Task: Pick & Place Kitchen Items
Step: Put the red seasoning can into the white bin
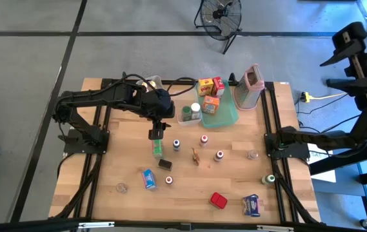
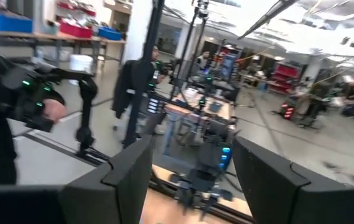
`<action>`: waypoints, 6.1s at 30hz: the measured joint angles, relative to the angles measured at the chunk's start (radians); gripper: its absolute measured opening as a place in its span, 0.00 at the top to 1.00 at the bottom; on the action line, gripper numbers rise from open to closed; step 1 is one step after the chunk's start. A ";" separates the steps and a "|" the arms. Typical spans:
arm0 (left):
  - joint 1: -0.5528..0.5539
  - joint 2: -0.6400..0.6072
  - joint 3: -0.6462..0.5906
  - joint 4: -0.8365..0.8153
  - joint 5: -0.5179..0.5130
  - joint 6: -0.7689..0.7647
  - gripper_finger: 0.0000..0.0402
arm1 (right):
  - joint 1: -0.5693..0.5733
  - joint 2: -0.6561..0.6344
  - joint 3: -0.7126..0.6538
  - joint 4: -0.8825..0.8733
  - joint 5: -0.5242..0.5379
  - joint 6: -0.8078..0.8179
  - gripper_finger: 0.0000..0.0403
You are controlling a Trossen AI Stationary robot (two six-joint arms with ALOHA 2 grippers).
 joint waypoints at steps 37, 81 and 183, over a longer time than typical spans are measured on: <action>-0.008 0.000 0.000 0.000 -0.004 -0.037 0.47 | 1.085 0.291 0.000 -0.703 0.526 -0.609 0.45; -0.014 0.000 0.000 -0.040 -0.007 -0.003 0.47 | 1.541 0.238 -0.597 -1.346 1.567 0.005 0.45; -0.061 0.000 0.000 -0.004 0.053 -0.054 0.47 | 1.660 -0.073 -1.506 -0.725 1.415 0.189 0.30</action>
